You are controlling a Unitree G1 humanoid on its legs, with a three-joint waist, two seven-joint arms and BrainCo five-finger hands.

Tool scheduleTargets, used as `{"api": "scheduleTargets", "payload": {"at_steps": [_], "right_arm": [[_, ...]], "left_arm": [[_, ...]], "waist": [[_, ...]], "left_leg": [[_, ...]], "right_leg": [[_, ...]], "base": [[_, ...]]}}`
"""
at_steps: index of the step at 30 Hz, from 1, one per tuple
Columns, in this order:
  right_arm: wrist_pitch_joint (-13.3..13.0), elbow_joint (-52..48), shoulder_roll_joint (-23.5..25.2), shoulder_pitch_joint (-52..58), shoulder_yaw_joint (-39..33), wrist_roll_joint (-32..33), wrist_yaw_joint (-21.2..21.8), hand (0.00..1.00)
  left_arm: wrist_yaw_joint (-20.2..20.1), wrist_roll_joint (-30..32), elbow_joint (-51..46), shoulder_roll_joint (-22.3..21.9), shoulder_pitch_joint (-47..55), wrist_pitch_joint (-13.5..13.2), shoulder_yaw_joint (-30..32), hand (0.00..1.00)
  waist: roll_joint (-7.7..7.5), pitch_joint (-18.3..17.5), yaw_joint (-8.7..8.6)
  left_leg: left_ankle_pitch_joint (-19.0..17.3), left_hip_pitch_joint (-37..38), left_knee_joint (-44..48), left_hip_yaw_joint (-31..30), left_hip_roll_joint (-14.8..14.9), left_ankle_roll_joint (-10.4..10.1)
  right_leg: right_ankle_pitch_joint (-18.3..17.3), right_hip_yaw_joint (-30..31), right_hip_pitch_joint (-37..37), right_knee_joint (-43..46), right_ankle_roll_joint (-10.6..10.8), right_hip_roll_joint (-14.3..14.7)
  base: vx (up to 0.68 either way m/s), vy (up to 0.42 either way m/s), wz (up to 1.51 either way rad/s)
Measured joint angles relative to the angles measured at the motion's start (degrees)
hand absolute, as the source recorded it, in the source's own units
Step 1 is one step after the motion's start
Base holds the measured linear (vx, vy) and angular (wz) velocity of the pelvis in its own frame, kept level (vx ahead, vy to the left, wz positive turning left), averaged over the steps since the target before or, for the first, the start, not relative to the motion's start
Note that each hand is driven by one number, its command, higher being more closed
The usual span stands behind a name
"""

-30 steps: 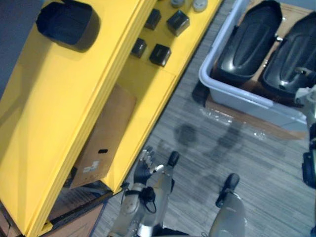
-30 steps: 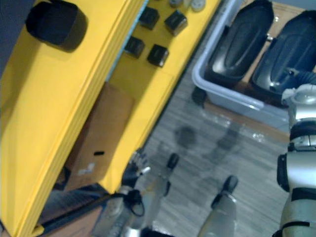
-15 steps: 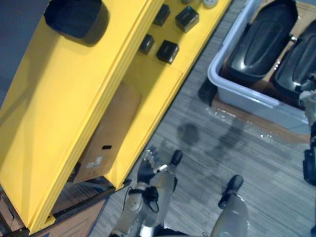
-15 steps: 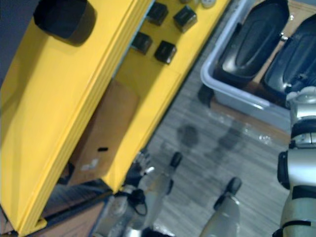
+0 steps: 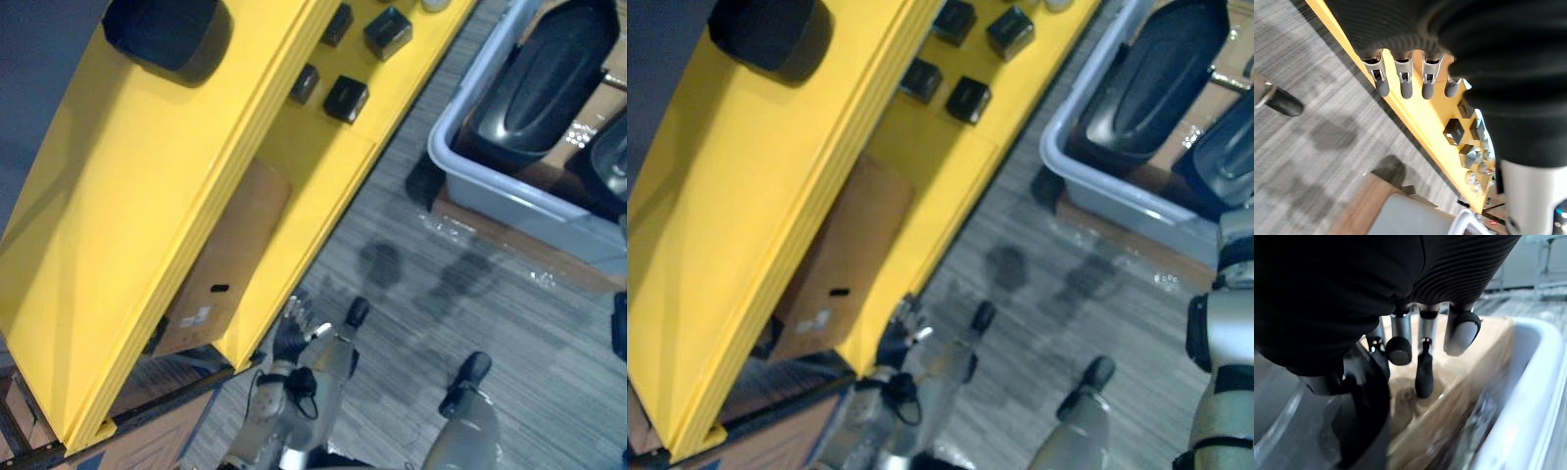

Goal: Walk over and take plastic housings, then place them on the shelf

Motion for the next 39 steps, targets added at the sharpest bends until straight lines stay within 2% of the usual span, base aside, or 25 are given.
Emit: {"api": "scheduleTargets", "payload": {"at_steps": [3, 4, 6, 10, 12, 13, 15, 18, 22, 24, 26, 28, 30, 32, 33, 36, 37, 39], "right_arm": [[-0.03, 1.94, -0.69, -0.08, -0.21, -0.37, 0.19, 1.0], [-2.15, 3.82, -1.38, -0.06, -1.33, 1.93, -1.55, 1.0], [-4.1, 3.72, -1.45, -0.07, -2.28, 1.9, -3.09, 1.0], [-5.54, 3.48, -1.5, 0.08, -3.33, 2.85, -3.41, 1.0], [-7.65, 2.58, -1.45, 1.87, -4.06, 4.84, -4.68, 1.0], [-12.59, -7.66, -1.06, 5.7, -4.69, 6.89, -10.76, 1.0], [-15.09, -12.21, -0.66, 7.22, -4.72, 6.32, -13.3, 1.0], [-15.83, -16.26, -0.25, 8.12, -6.17, 6.3, -14.65, 1.0], [-16.2, -26.78, 5.13, 16.5, -10.26, 4.77, -17.08, 1.0], [-16.91, -33.11, 10.26, 22.4, -10.27, 1.72, -18.11, 1.0], [-17.79, -36.86, 12.32, 25.85, -10.27, 0.27, -18.12, 1.0], [-18.37, -43.36, 14.01, 31.08, -10.56, -2.07, -18.06, 1.0], [-18.38, -47.93, 15.68, 34.54, -11.32, -4.14, -17.76, 1.0], [-18.89, -54.17, 18.49, 39.25, -11.14, -7.75, -15.67, 1.0], [-19.16, -55.34, 18.99, 40.12, -11.01, -8.55, -14.94, 1.0], [-20.96, -60.19, 19.94, 44.57, -9.55, -11.99, -10.28, 1.0], [-21.33, -60.91, 20.35, 45.09, -9.42, -12.5, -9.39, 1.0], [-22.84, -62.25, 21.66, 45.89, -7.8, -14.28, -5.98, 1.0]], "left_arm": [[-0.37, -0.02, -1.75, 1.19, 0.1, 0.0, 0.47, 0.0], [-0.94, -0.03, -4.01, 1.39, 0.23, 0.0, 2.68, 0.0], [-1.16, -0.03, -5.52, 2.16, 0.43, -0.06, 3.09, 0.0], [-1.76, 0.01, -8.05, 2.94, 2.62, -0.05, 4.97, 0.0], [-2.42, 0.01, -9.68, 3.09, 4.09, -0.08, 7.06, 0.0], [-3.53, 0.58, -15.42, 4.18, 6.1, -0.69, 10.35, 0.0], [-3.65, 1.35, -16.9, 5.47, 6.23, -1.1, 10.83, 0.0], [-3.66, 2.38, -17.94, 5.47, 6.35, -1.12, 11.07, 0.0], [-3.64, 2.53, -21.65, 6.39, 6.53, -0.97, 12.9, 0.0], [-4.13, 2.92, -23.3, 7.45, 6.99, -0.86, 15.38, 0.0], [-4.6, 3.06, -23.84, 7.74, 6.96, -0.06, 16.06, 0.0], [-6.29, 4.7, -25.21, 7.6, 7.01, 1.33, 16.18, 0.0], [-8.48, 5.31, -27.11, 7.63, 7.47, 3.4, 16.28, 0.0], [-11.77, 7.44, -29.78, 7.85, 8.39, 7.61, 16.64, 0.0], [-12.63, 7.68, -29.99, 8.01, 8.29, 8.74, 16.65, 0.0], [-16.09, 11.41, -30.12, 11.24, 5.96, 15.43, 15.75, 0.0], [-16.54, 11.44, -30.14, 11.97, 5.54, 16.71, 15.61, 0.0], [-18.34, 12.63, -29.04, 13.7, 3.51, 21.64, 15.29, 0.0]], "waist": [[0.07, -0.05, -0.25], [0.12, -0.09, -0.64], [0.11, -0.09, -0.62], [-0.14, 0.09, -1.26], [-0.48, 0.35, -1.88], [-2.42, 1.75, -3.36], [-4.25, 3.03, -4.26], [-5.68, 3.99, -4.91], [-7.81, 4.08, -5.24], [-10.38, 1.81, -5.28], [-11.72, 0.05, -5.43], [-13.38, -1.81, -5.64], [-14.11, -2.95, -6.01], [-15.32, -6.3, -6.54], [-15.45, -6.88, -6.6], [-15.75, -9.5, -7.05], [-15.9, -9.86, -7.05], [-16.1, -10.78, -8.22]], "left_leg": [[0.0, 0.15, 0.1, 0.45, 0.09, 0.01], [-0.02, 0.2, 0.4, 0.77, 0.34, 0.06], [-0.02, 0.2, 0.49, 0.96, 0.51, 0.05], [-0.02, 0.86, 0.28, 1.69, 1.06, 0.06], [-0.08, 2.75, -0.3, 3.34, 1.79, 0.18], [-0.26, 5.67, -1.85, 5.42, 3.4, 0.44], [-0.11, 7.4, -2.85, 6.07, 4.28, 0.28], [0.08, 9.23, -4.15, 6.82, 4.8, 0.11], [0.51, 13.46, -7.13, 7.45, 6.21, -0.28], [0.82, 15.39, -9.38, 8.51, 6.94, -0.75], [1.22, 16.04, -10.77, 8.66, 7.37, -0.93], [1.98, 18.0, -13.16, 8.7, 7.59, -1.18], [2.2, 19.66, -14.56, 8.84, 7.59, -1.17], [2.43, 21.15, -16.16, 9.42, 7.5, -1.04], [2.5, 21.75, -16.57, 9.7, 7.5, -1.03], [2.95, 25.02, -18.96, 11.1, 7.38, -0.79], [3.11, 25.6, -19.5, 11.63, 7.41, -0.78], [3.5, 27.61, -21.14, 12.9, 7.39, -0.75]], "right_leg": [[-0.1, -0.48, 0.72, -0.16, 0.1, -0.05], [-0.18, -1.39, 1.74, -0.54, 0.11, 0.02], [-0.17, -1.39, 1.79, -0.54, 0.11, 0.12], [-0.1, -1.5, 2.72, -1.05, 0.17, 0.26], [0.05, -1.62, 5.16, -2.3, 0.33, 0.49], [1.3, -1.23, 8.06, -5.57, -0.02, 1.92], [1.42, -1.17, 9.56, -6.3, -0.2, 2.55], [1.45, -1.01, 10.81, -7.03, -0.32, 2.88], [2.28, -1.0, 14.43, -9.76, -1.42, 4.39], [2.28, -0.65, 15.55, -11.53, -1.42, 5.23], [2.45, -0.65, 15.81, -12.39, -1.65, 5.73], [2.49, -0.96, 17.08, -13.29, -1.67, 5.93], [2.5, -1.16, 18.31, -13.71, -1.67, 5.85], [2.55, -1.15, 18.93, -14.22, -1.59, 5.65], [2.55, -1.12, 19.21, -14.25, -1.58, 5.58], [2.73, -0.71, 20.9, -14.91, -1.28, 5.25], [2.81, -0.31, 21.03, -15.11, -1.15, 5.25], [2.93, 0.58, 21.89, -15.62, -0.95, 5.15]], "base": [[0.01, -0.004, 0.08], [0.02, 0.004, 0.17], [0.01, -0.001, 0.06], [0.0, 0.0, 0.0], [0.03, -0.025, -0.13], [0.09, -0.065, -0.28], [0.07, -0.068, -0.21], [0.04, -0.037, -0.08], [0.05, -0.053, -0.12], [0.07, -0.075, -0.21], [0.08, -0.053, -0.08], [0.08, -0.031, 0.01], [0.06, -0.007, 0.02], [0.08, 0.004, -0.07], [0.06, 0.007, -0.17], [0.03, 0.013, -0.17], [0.02, 0.014, -0.26], [-0.01, 0.016, -0.27]]}}
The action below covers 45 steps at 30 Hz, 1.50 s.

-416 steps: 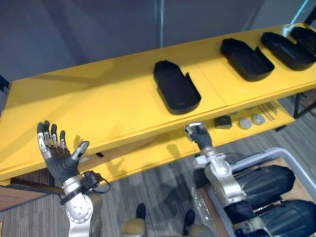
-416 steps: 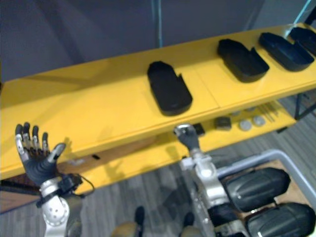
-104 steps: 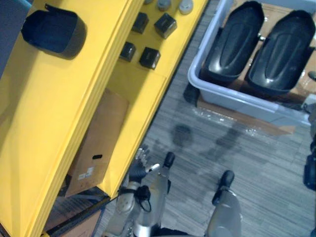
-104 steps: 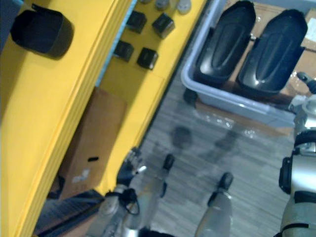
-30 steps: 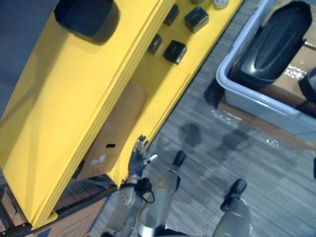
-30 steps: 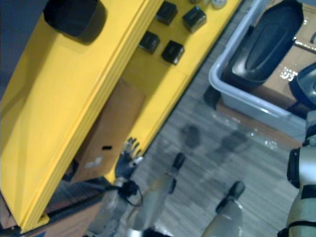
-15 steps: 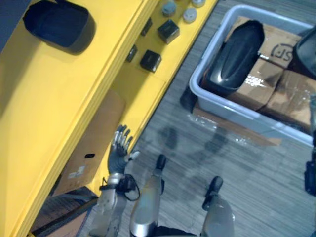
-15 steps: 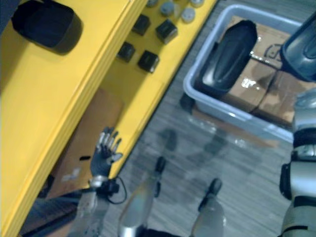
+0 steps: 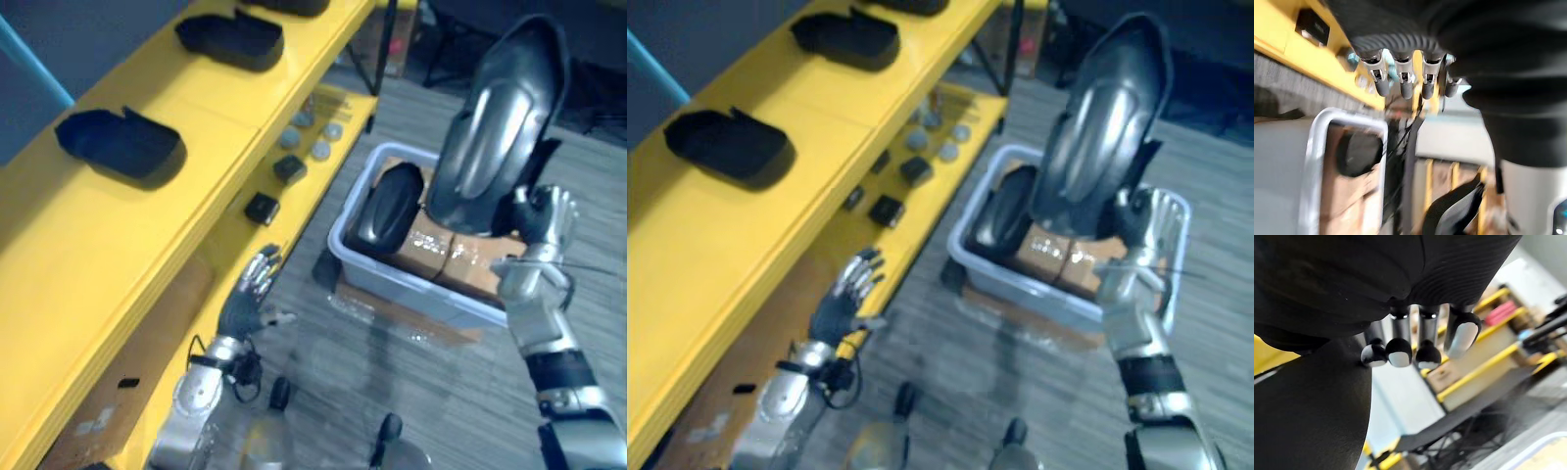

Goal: Walk over and take plastic housings, then place them on the shelf

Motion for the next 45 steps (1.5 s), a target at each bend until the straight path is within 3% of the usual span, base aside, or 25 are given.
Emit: {"api": "scheduleTargets", "payload": {"at_steps": [1, 6, 11, 26, 29, 41, 45], "right_arm": [[-0.92, -0.59, 0.09, 0.94, 0.91, -0.59, 1.87, 1.0], [-4.27, -2.07, 0.16, 3.12, 4.61, -2.07, 6.91, 1.0], [-8.04, -2.1, 1.22, 3.22, 7.2, -4.29, 10.46, 1.0], [-14.14, 0.97, 4.66, 3.41, 14.66, -8.1, 16.27, 1.0], [-14.67, 2.06, 5.03, 4.5, 15.92, -9.25, 17.31, 1.0], [-15.66, 5.88, 6.52, 8.19, 18.17, -13.21, 19.35, 1.0], [-15.89, 7.18, 6.52, 8.44, 18.18, -13.27, 19.57, 1.0]], "left_arm": [[-0.35, 1.47, 1.56, 0.72, -1.6, 2.45, -0.4, 0.0], [-1.74, 2.83, 9.15, 1.15, -5.79, 8.76, -1.38, 0.0], [-3.68, -0.11, 17.19, 1.9, -8.94, 15.11, -3.87, 0.0], [-3.74, -15.67, 32.67, 2.16, -14.9, 26.94, -4.8, 0.0], [-3.25, -17.03, 34.95, 1.18, -14.89, 27.82, -4.82, 0.0], [-1.78, -16.47, 36.43, 0.34, -14.88, 27.1, -4.66, 0.0], [-1.03, -16.77, 36.37, 0.38, -14.86, 24.18, -3.89, 0.0]], "waist": [[-0.17, -0.88, -0.2], [-0.7, -3.39, -1.29], [-1.11, -4.71, -1.96], [-2.9, -6.65, -2.82], [-2.86, -6.68, -2.81], [-2.88, -6.69, -2.87], [-2.88, -6.69, -2.88]], "left_leg": [[0.0, 0.19, 0.0, 0.6, 0.01, 0.0], [-0.02, 1.19, -0.03, 2.37, 0.23, 0.02], [0.11, 2.1, -0.31, 3.42, 1.34, -0.19], [0.49, 2.68, -0.32, 3.49, 2.05, -0.63], [0.51, 2.71, -0.33, 3.42, 2.08, -0.64], [0.51, 3.13, -0.36, 3.29, 2.11, -0.67], [0.51, 3.28, -0.38, 3.29, 2.11, -0.67]], "right_leg": [[0.24, 0.49, -0.01, -0.36, 0.28, 0.01], [1.18, 2.59, 0.11, -1.35, 0.36, 0.36], [2.29, 3.4, 1.08, -3.2, 0.13, 1.58], [3.33, 3.93, 2.07, -4.5, -0.23, 2.55], [3.33, 3.9, 2.18, -4.54, -0.22, 2.59], [3.34, 3.75, 2.85, -4.89, -0.18, 2.64], [3.35, 3.75, 3.0, -4.96, -0.17, 2.64]], "base": [[-0.03, 0.016, -0.2], [-0.03, 0.006, -0.19], [-0.04, -0.022, -0.14], [0.0, -0.002, 0.0], [0.0, 0.0, 0.0], [0.0, 0.0, 0.0], [0.0, 0.0, 0.0]]}}
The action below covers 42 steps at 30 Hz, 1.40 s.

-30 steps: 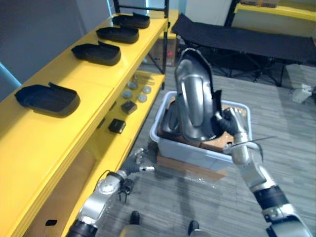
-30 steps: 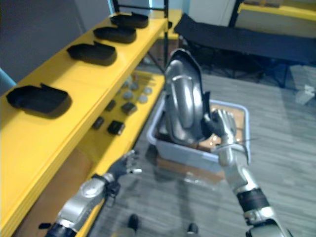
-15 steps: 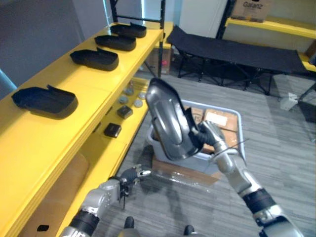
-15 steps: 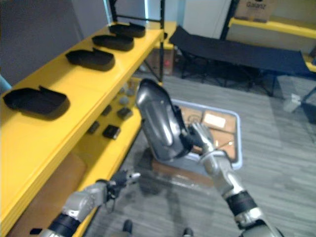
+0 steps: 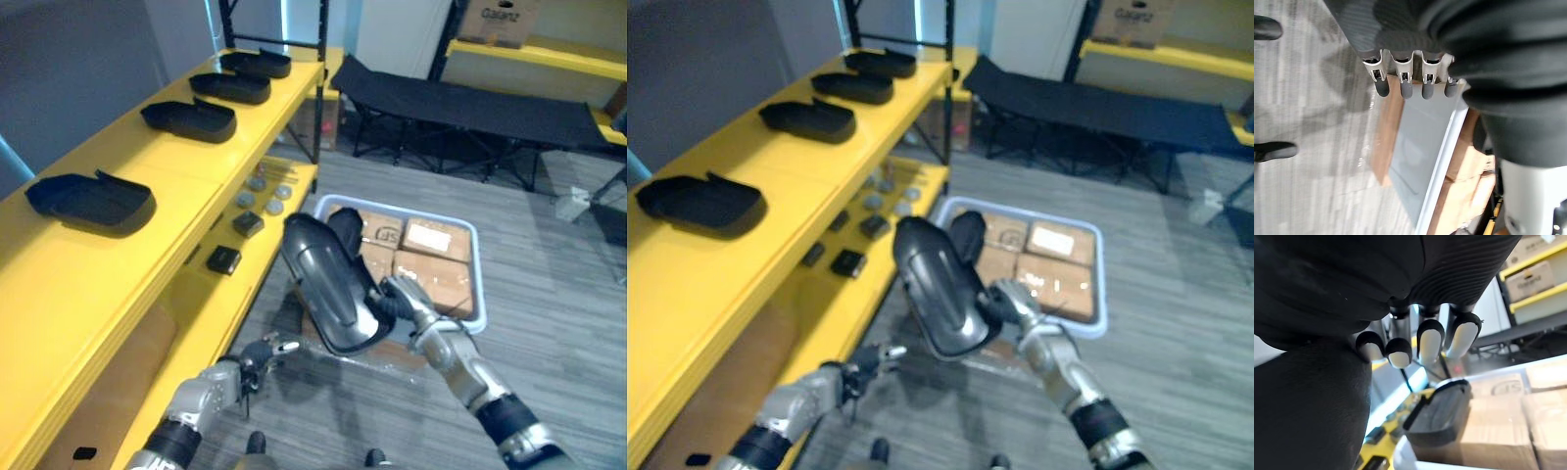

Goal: Walk over and take plastic housings, then place them on the shelf

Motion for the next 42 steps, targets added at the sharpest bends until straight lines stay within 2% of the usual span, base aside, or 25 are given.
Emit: {"api": "scheduleTargets", "payload": {"at_steps": [2, 4, 12, 19, 29, 30, 33, 36, 38, 40, 42], "right_arm": [[-0.42, 0.05, 0.0, 0.51, 0.0, -0.02, 0.66, 1.0], [-2.33, 2.02, 0.12, 1.96, 1.55, -1.21, 1.0, 1.0], [-2.69, 2.45, 0.13, 1.99, 2.23, -2.23, 1.0, 1.0], [-2.8, 2.57, 0.14, 1.89, 3.54, -2.25, 0.98, 1.0], [-3.71, 5.49, 1.01, -1.74, 6.29, -2.2, 0.95, 1.0], [-3.71, 5.68, 1.03, -2.14, 6.65, -2.2, 0.95, 1.0], [-3.71, 7.92, 1.08, -4.07, 8.34, -2.21, 0.84, 1.0], [-3.72, 9.03, 1.25, -5.24, 9.9, -2.2, 0.57, 1.0], [-3.73, 9.26, 1.38, -5.25, 10.04, -2.2, 0.12, 1.0], [-3.72, 9.3, 1.57, -5.36, 9.88, -2.02, -1.72, 1.0], [-3.72, 9.3, 1.69, -5.38, 9.39, -1.06, -2.62, 1.0]], "left_arm": [[0.38, -0.52, -0.41, 0.1, -0.04, -1.71, 0.81, 0.0], [0.43, -1.01, -1.04, 0.1, -0.11, -3.5, 2.56, 0.0], [0.42, -3.26, -2.69, 0.07, -0.19, -5.4, 2.58, 0.0], [-3.07, -3.18, -5.23, -0.33, -0.31, -4.86, 0.81, 0.0], [-6.0, 0.2, -5.03, -1.31, -1.83, -1.3, -9.59, 0.0], [-6.01, 0.32, -4.96, -1.36, -1.84, -0.84, -10.12, 1.0], [-6.12, 0.99, -2.15, -1.68, -2.38, -0.81, -13.04, 1.0], [-6.39, 2.12, 1.24, -2.08, -2.38, -2.03, -16.32, 1.0], [-6.17, 2.05, 2.32, -2.2, -2.29, -3.7, -17.64, 1.0], [-4.16, 2.01, 2.82, -2.23, -2.31, -7.03, -18.38, 1.0], [-2.39, 1.99, 2.95, -2.28, -2.27, -9.01, -18.43, 1.0]], "waist": [[0.0, 0.0, 0.02], [-0.06, -1.42, 0.02], [-0.05, -1.43, 0.09], [-0.05, -1.43, 0.38], [-0.05, -1.43, 0.95], [-0.05, -1.43, 1.13], [-0.05, -1.43, 1.43], [-0.05, -1.43, 1.44], [-0.05, -1.43, 1.53], [-0.06, -1.43, 1.49], [-0.06, -1.43, 1.47]], "left_leg": [[0.0, 0.18, 0.0, 0.0, -0.01, 0.0], [-0.02, 0.14, 0.0, -0.45, 0.0, -0.02], [0.0, 0.12, -0.01, -0.53, 0.03, -0.05], [0.0, 0.08, -0.02, -0.63, 0.02, -0.05], [0.1, -0.42, -0.01, -1.29, 0.02, -0.14], [0.11, -0.45, -0.01, -1.34, 0.02, -0.14], [0.17, -0.61, 0.0, -1.57, 0.02, -0.15], [0.19, -0.72, 0.0, -1.82, 0.01, -0.17], [0.22, -0.8, 0.0, -2.12, 0.02, -0.2], [0.26, -0.77, 0.0, -2.46, 0.04, -0.23], [0.31, -0.64, -0.01, -2.64, 0.05, -0.24]], "right_leg": [[0.01, -0.05, 0.28, -0.14, 0.02, 0.0], [0.05, -0.7, 0.81, -0.68, 0.06, 0.06], [0.04, -0.84, 0.81, -0.67, 0.05, 0.09], [0.04, -1.0, 0.82, -0.7, 0.05, 0.09], [0.09, -1.41, 0.79, -0.8, 0.0, 0.15], [0.09, -1.46, 0.79, -0.81, 0.0, 0.16], [0.1, -1.76, 0.82, -0.82, 0.0, 0.16], [0.09, -2.14, 0.89, -0.86, -0.01, 0.18], [0.08, -2.4, 1.0, -0.9, -0.02, 0.21], [0.06, -2.52, 1.27, -0.96, -0.05, 0.27], [0.05, -2.68, 1.61, -1.11, -0.06, 0.31]], "base": [[0.0, -0.002, 0.02], [0.02, -0.01, 0.08], [0.0, -0.001, 0.01], [0.0, 0.0, 0.0], [0.0, -0.001, 0.02], [0.0, 0.0, 0.0], [0.0, -0.001, 0.03], [0.0, -0.003, 0.04], [0.0, -0.003, 0.06], [0.0, -0.004, 0.07], [-0.01, -0.004, 0.06]]}}
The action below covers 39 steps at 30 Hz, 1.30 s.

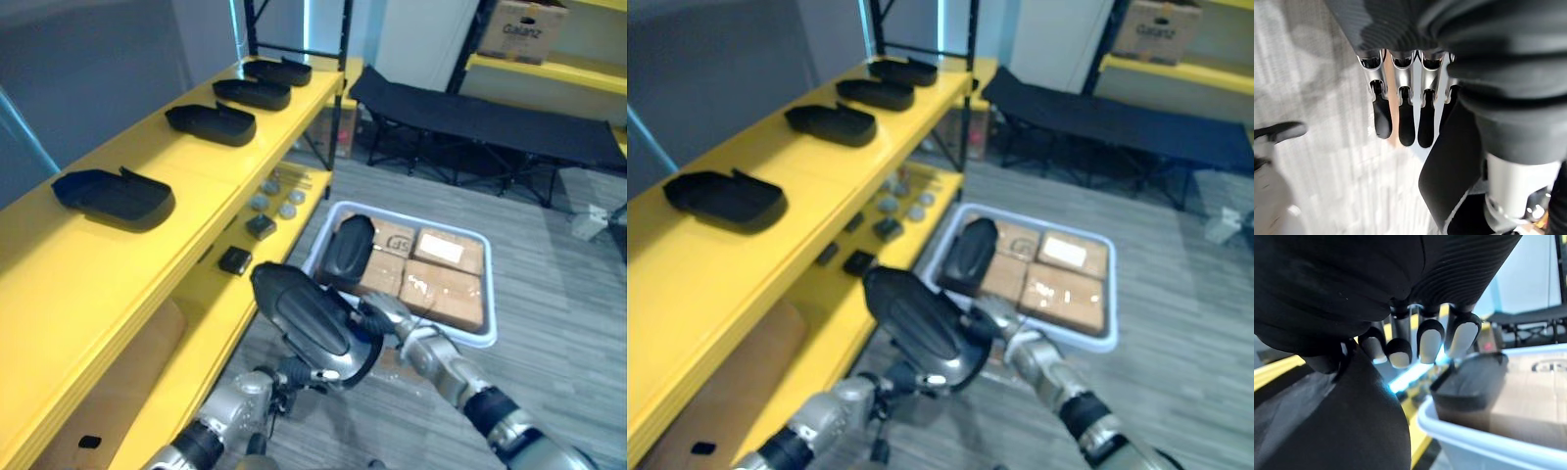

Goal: Walk over and take plastic housings, then place them on the shelf

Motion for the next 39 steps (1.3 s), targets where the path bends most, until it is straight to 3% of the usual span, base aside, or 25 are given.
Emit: {"api": "scheduleTargets", "payload": {"at_steps": [5, 8, 11, 13, 14, 20, 21, 29, 39], "right_arm": [[0.0, -0.27, 0.37, 0.02, -0.97, 3.1, -0.69, 1.0], [-0.02, -0.33, 2.72, 1.05, -2.63, 4.51, -1.6, 1.0], [-0.02, -2.59, 4.31, 3.35, -4.6, 5.72, -3.06, 1.0], [-0.02, -3.47, 4.68, 4.04, -5.12, 5.77, -3.91, 1.0], [-0.02, -4.31, 4.95, 4.61, -5.42, 6.28, -4.47, 1.0], [-0.12, -5.16, 5.53, 6.25, -5.7, 7.0, -5.88, 1.0], [-0.31, -5.17, 5.8, 6.88, -5.69, 7.61, -6.41, 1.0], [-0.33, -6.58, 6.58, 7.7, -5.83, 7.91, -7.87, 1.0], [-0.34, -8.03, 6.83, 7.83, -6.27, 8.61, -9.06, 1.0]], "left_arm": [[2.29, -0.02, 0.56, -0.37, 0.63, -4.38, 0.63, 1.0], [3.29, -0.25, 1.22, -1.58, 3.06, -7.59, 4.21, 1.0], [7.12, -0.25, 1.22, -2.81, 4.13, -12.03, 4.88, 1.0], [8.45, -0.25, 1.16, -3.56, 4.36, -12.96, 5.43, 1.0], [8.98, -0.53, 1.1, -4.65, 4.83, -13.14, 6.73, 0.0], [9.83, -2.17, -0.55, -5.51, 6.73, -13.23, 7.86, 0.0], [10.02, -2.88, -0.64, -5.86, 7.13, -13.23, 8.23, 1.0], [11.94, -5.1, -0.68, -6.95, 7.39, -13.92, 8.52, 1.0], [18.35, -4.95, -2.29, -7.66, 7.35, -16.7, 6.85, 1.0]], "waist": [[-0.01, -0.01, 0.03], [-0.05, 0.02, -0.15], [-0.13, 0.05, -0.06], [-0.17, 0.02, -0.07], [-0.21, 0.02, -0.09], [-0.5, -0.07, -0.09], [-0.67, -0.17, -0.07], [-1.43, -0.27, -0.12], [-1.44, -0.27, -0.2]], "left_leg": [[0.06, 0.07, -0.01, 0.04, 0.09, -0.04], [0.07, 0.77, -0.03, 0.78, 0.05, -0.09], [-0.06, 0.87, -0.04, 1.23, 0.11, 0.01], [-0.07, 0.91, -0.04, 1.28, 0.13, 0.03], [-0.08, 0.91, -0.04, 1.34, 0.13, 0.03], [-0.18, 0.93, -0.04, 1.54, 0.16, 0.0], [-0.22, 0.92, -0.03, 1.57, 0.16, -0.01], [-0.36, 0.93, -0.01, 1.85, 0.17, -0.04], [-0.66, 0.98, 0.05, 2.25, 0.15, -0.05]], "right_leg": [[0.01, 0.03, 0.1, -0.13, -0.01, 0.09], [0.07, 0.31, 0.46, -0.54, -0.05, 0.07], [0.03, 0.76, 0.37, -0.61, -0.04, 0.05], [0.02, 0.86, 0.36, -0.61, -0.02, 0.05], [0.02, 1.04, 0.3, -0.61, -0.02, 0.05], [0.01, 1.29, 0.16, -0.63, -0.02, 0.07], [0.01, 1.31, 0.15, -0.67, -0.02, 0.07], [0.02, 1.5, 0.1, -0.88, -0.02, 0.07], [0.06, 1.73, 0.11, -1.19, -0.04, 0.07]], "base": [[0.0, 0.0, 0.0], [0.01, 0.0, -0.11], [0.0, 0.001, -0.06], [0.0, 0.0, -0.02], [0.0, 0.0, 0.0], [0.0, 0.0, 0.0], [0.0, 0.0, 0.0], [0.0, 0.0, 0.0], [0.0, 0.0, 0.0]]}}
